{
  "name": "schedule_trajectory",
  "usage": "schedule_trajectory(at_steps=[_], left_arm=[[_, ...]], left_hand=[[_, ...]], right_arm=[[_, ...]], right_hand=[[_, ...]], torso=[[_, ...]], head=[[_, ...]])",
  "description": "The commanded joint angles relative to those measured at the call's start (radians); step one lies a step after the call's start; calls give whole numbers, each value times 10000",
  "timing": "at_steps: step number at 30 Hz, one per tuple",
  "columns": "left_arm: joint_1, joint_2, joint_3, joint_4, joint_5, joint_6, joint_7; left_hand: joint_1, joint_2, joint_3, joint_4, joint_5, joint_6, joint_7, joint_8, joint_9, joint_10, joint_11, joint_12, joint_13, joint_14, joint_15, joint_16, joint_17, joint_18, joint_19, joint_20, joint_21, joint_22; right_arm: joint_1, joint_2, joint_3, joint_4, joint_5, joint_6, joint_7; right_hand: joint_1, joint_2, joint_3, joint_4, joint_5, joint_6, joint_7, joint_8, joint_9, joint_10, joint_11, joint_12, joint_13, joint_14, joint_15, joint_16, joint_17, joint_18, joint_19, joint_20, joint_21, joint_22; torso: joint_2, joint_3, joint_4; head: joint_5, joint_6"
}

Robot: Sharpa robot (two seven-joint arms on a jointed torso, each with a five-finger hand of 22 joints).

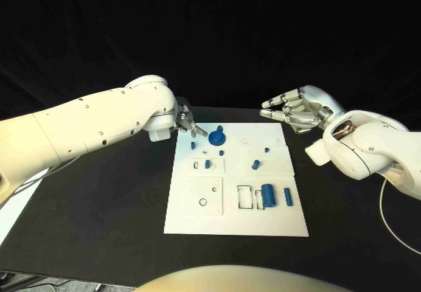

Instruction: Assemble the parts on the task board

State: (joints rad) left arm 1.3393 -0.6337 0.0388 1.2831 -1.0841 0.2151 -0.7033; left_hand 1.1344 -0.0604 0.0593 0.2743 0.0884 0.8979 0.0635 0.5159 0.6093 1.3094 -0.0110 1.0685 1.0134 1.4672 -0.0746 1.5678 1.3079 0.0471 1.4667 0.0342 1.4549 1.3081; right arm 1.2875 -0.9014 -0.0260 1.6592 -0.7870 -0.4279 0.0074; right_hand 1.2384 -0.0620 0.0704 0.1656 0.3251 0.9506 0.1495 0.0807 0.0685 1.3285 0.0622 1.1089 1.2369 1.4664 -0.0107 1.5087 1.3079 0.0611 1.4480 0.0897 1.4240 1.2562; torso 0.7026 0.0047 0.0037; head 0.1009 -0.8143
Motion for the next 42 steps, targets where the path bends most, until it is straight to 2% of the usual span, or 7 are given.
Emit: schedule_trajectory(at_steps=[1, 5, 9, 19, 24, 33, 42], left_arm=[[28, 318, -36, -578, -545, 635, -638], [28, 584, -103, -1144, -690, 760, -542], [27, 725, -166, -1583, -747, 942, -490], [5, 967, -245, -2287, -336, 1348, -381], [-30, 1022, -265, -2405, -116, 1340, -306], [-53, 1045, -277, -2313, 60, 1142, -65], [-57, 1063, -293, -2307, 133, 1520, -59]], left_hand=[[136, 44, -51, 40, 62, 167, 10, 8, -46, 19, 24, 38, 20, 1036, 56, 30, 2629, -46, 165, 59, -26, 923], [113, 45, -159, 102, 46, 289, -21, 76, -81, 42, 1, 72, 27, 1036, 41, 30, 2629, -45, 171, 59, -23, 934], [51, 39, -300, 135, 22, 375, -52, 150, -100, 58, -23, 97, 29, 1036, 24, 30, 2629, -50, 185, 49, -9, 960], [-117, 113, -605, 155, 3, 527, -124, 298, -132, 157, -82, 232, 129, 1036, -21, 30, 2629, -87, 266, 12, 94, 1117], [-156, 146, -658, 159, 4, 538, -133, 313, -142, 170, -90, 243, 131, 1036, -29, 30, 2629, -91, 276, 4, 106, 1135], [-224, 269, -744, 164, 14, 554, -148, 336, -171, 215, -106, 295, 170, 1036, -44, 30, 2629, -105, 305, -12, 143, 1191], [95, 356, -829, 45, 32, 600, -177, 378, -236, 258, -133, 321, 167, 1036, -63, 30, 2629, -115, 327, -37, 171, 1238]], right_arm=[[-5, 24, -2, -13, -21, 140, 39], [-8, 28, -4, -24, -22, 153, 34], [-11, 22, -7, -36, -23, 158, 24], [-12, 32, -9, -42, -27, 143, 31], [-13, 38, -9, -60, -33, 120, 40], [-13, 65, -9, -85, -58, 90, 58], [-14, 88, -9, -112, -62, 126, 46]], right_hand=[[-87, -6, -41, -1, 65, -5, 13, 17, 4, -44, 5, -47, 0, 802, -39, -28, 1643, 33, -72, -23, -61, -7], [-87, -6, -41, -1, 65, -5, 13, 17, 4, -44, 5, -47, 0, 802, -39, -28, 1643, 33, -72, -23, -61, -7], [-67, 8, -45, -5, 82, -7, 13, 16, 5, -47, 4, -45, 0, 800, -39, -33, 1639, 34, -76, -22, -66, -11], [-67, 8, -45, -5, 82, -7, 13, 16, 5, -47, 4, -45, 0, 800, -39, -33, 1639, 34, -76, -22, -66, -11], [-56, 17, -47, -7, 90, -5, 12, 18, 5, -44, 4, -37, 4, 801, -39, -32, 1642, 34, -76, -22, -66, -11], [-43, 24, -47, -11, 100, -5, 11, 18, 6, -51, 3, -48, -5, 801, -40, -33, 1641, 35, -79, -22, -70, -16], [-28, 32, -49, -16, 115, -4, 11, 19, 7, -45, 2, -34, 4, 800, -40, -34, 1641, 34, -78, -22, -69, -11]], torso=[[19, -10, -33], [37, -28, -53], [37, -24, -57], [46, -35, -56], [46, -30, -75], [33, -27, -52], [36, -22, -56]], head=[[2, 32], [7, 34], [41, 43], [39, 35], [39, 29], [49, 18], [61, 10]])
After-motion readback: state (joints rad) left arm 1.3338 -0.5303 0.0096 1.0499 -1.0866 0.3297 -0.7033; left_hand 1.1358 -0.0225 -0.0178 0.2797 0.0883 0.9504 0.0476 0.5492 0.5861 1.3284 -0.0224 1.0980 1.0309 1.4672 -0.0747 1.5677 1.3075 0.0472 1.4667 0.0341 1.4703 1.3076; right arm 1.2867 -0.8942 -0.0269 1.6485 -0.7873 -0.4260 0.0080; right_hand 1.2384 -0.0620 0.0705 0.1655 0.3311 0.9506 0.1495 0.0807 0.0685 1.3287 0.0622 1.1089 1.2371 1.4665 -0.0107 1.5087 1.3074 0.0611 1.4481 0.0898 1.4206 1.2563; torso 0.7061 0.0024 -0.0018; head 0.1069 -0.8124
